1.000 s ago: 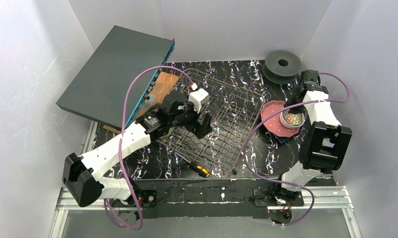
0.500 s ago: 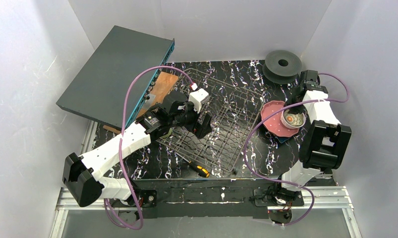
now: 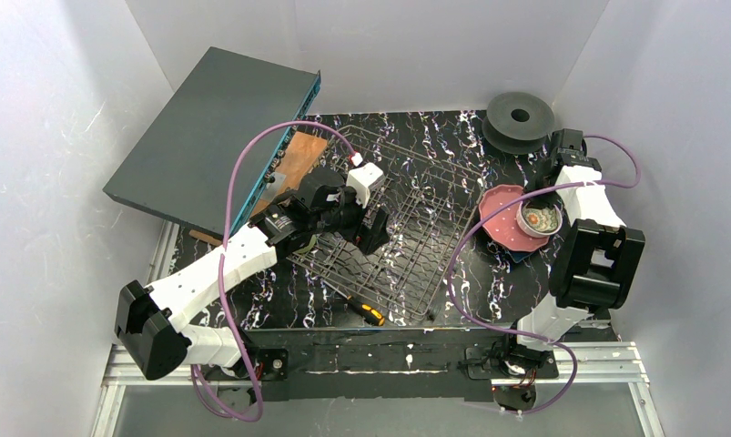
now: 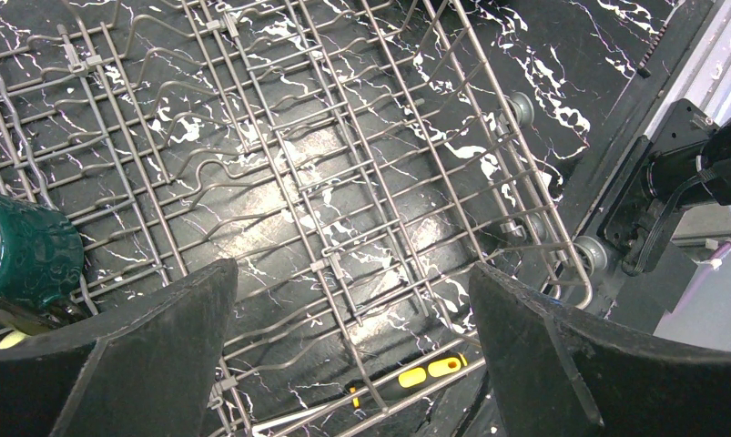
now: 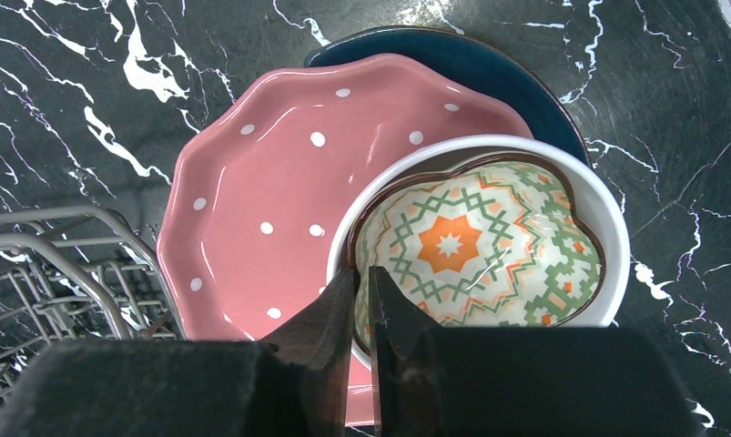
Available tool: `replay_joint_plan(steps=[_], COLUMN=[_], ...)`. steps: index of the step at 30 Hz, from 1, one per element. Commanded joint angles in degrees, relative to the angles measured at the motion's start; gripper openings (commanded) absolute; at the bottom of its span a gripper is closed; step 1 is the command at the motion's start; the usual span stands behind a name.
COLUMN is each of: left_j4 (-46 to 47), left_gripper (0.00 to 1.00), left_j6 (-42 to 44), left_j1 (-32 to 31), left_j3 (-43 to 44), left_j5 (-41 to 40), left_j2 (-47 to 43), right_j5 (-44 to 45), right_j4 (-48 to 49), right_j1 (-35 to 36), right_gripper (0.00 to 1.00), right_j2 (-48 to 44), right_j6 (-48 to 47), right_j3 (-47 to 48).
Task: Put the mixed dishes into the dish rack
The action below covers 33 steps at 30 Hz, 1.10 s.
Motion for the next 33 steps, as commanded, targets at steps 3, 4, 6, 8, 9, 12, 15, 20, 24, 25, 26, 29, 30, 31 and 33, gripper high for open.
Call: replay_joint_plan(steps=[3,4,6,8,9,12,15,20,24,25,26,29,30,31,33], left_j4=[-0.49,-0.51,-0.54,-0.6,-0.62,-0.64,-0.6,-0.66,-0.68,-0.68,-0.69,-0.68,-0.68,-0.68,-0.75], left_gripper=[0.98,0.98,0.98,0.98,0.98,0.98,0.98,0.98,0.98,0.98,0.98,0.98,0.98,0.98,0.98], left_j6=[0.72,0.71,0.73,0.72,0.78,0.77,0.8,0.8,0.79,0.8,0.85,0.89,0.89,0.89,0.89], left_j1=[-0.11,-0.07,-0.14,-0.13,-0.13,-0.13,-0.17,-0.14,-0.11,-0.17,-0.13,-0.11,-0.12,-0.16,-0.13], left_j3=[0.58,0.58,0.65,0.64,0.64,0.64,0.7,0.69,0.66,0.64,0.69,0.65,0.64,0.69,0.72], left_j5=[-0.2,-0.19,-0.21,-0.21,-0.18,-0.3,-0.38,-0.3,-0.29,-0.35,-0.34,-0.38,-0.38,-0.37,-0.36], left_j2=[-0.01,0.01,0.09,0.03,0.04,-0.05,-0.03,-0.13,-0.23,-0.24,-0.23,-0.34,-0.3,-0.2,-0.29], right_j5=[-0.31,-0.26,-0.46,-0.82,-0.91,-0.92,-0.6,0.69,0.52,0.32,0.07,-0.52,-0.61,-0.75,-1.17], right_j4=[1.16,1.13,1.13,1.32,1.45,2.08,1.7,0.45,-0.07,-0.06,-0.01,0.34,0.51,0.63,1.18], right_j1=[0.06,0.06,0.06,0.06,0.06,0.06,0.06,0.06,0.06,0.06,0.06,0.06,0.06,0.06,0.06], right_gripper=[0.18,0.17,0.17,0.15,0.14,0.09,0.04,0.01,0.01,0.01,0.01,0.01,0.01,0.01,0.01], right_j2=[0.8,0.85,0.95,0.9,0.74,-0.02,-1.32,-4.39,-6.63,-7.21,-7.67,-8.85,-9.17,-9.46,-10.12], right_j6=[1.6,2.01,2.79,3.29,3.51,4.15,4.68,5.15,5.27,5.41,5.36,5.12,4.91,4.7,4.23], right_j3=[1.02,0.95,0.81,0.64,0.36,-0.39,-0.64,-1.07,-1.52,-1.76,-1.91,-2.39,-2.61,-2.77,-3.2])
